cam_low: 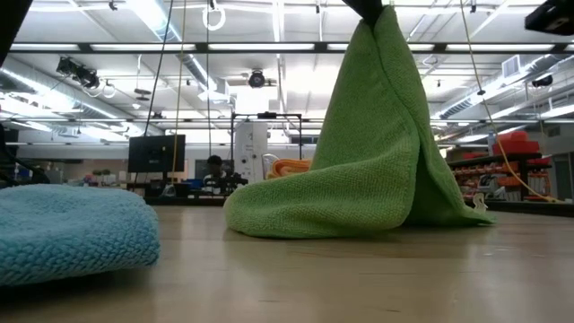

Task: Fold microfiber towels
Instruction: Fold the green microfiber cloth

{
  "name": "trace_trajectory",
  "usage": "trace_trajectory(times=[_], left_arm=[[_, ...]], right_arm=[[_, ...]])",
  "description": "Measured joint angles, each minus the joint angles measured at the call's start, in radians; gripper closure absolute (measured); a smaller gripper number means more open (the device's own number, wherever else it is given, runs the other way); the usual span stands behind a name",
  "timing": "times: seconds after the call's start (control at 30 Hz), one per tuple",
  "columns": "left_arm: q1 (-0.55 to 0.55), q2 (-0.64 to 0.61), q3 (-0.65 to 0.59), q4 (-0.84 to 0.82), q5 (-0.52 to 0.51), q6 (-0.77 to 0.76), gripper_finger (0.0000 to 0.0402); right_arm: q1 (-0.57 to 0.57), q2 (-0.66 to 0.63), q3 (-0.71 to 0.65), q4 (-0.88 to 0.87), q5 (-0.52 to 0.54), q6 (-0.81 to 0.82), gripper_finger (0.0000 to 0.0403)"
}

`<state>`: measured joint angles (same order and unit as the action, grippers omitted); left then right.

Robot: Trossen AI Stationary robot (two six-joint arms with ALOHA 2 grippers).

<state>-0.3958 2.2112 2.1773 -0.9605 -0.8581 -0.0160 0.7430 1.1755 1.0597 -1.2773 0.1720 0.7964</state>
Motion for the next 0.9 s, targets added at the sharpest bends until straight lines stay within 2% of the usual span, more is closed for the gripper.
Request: trace_trajectory(times=[0.17,0.3,0.47,0.57,0.77,0.9], left_arm=[[0.006,0.0,0.0,0.069,0.0,0.001,0.0392],[0.016,0.0,0.0,0.185,0.0,0.063,0.0374],[0.024,0.0,0.0,0.34,0.082,0.165,0.0384],[0.024,0.0,0.0,0.415,0.089,0.23,0.0393],[0.024,0.0,0.0,0.577,0.146,0.34,0.0374],[0.024,0.0,0.0,0.672,0.15,0.427,0.0381]], right_arm=[[-0.001,0.0,-0.047,0.104,0.154,-0.037,0.0301],[-0.002,0.0,-0.092,0.239,0.236,-0.1,0.0302],[-0.018,0.0,-0.143,0.346,0.258,-0.166,0.0302],[-0.034,0.0,-0.177,0.388,0.278,-0.174,0.0302],[-0.077,0.0,-0.241,0.444,0.278,-0.196,0.0302],[-0.094,0.0,-0.258,0.508,0.272,-0.263,0.0302]])
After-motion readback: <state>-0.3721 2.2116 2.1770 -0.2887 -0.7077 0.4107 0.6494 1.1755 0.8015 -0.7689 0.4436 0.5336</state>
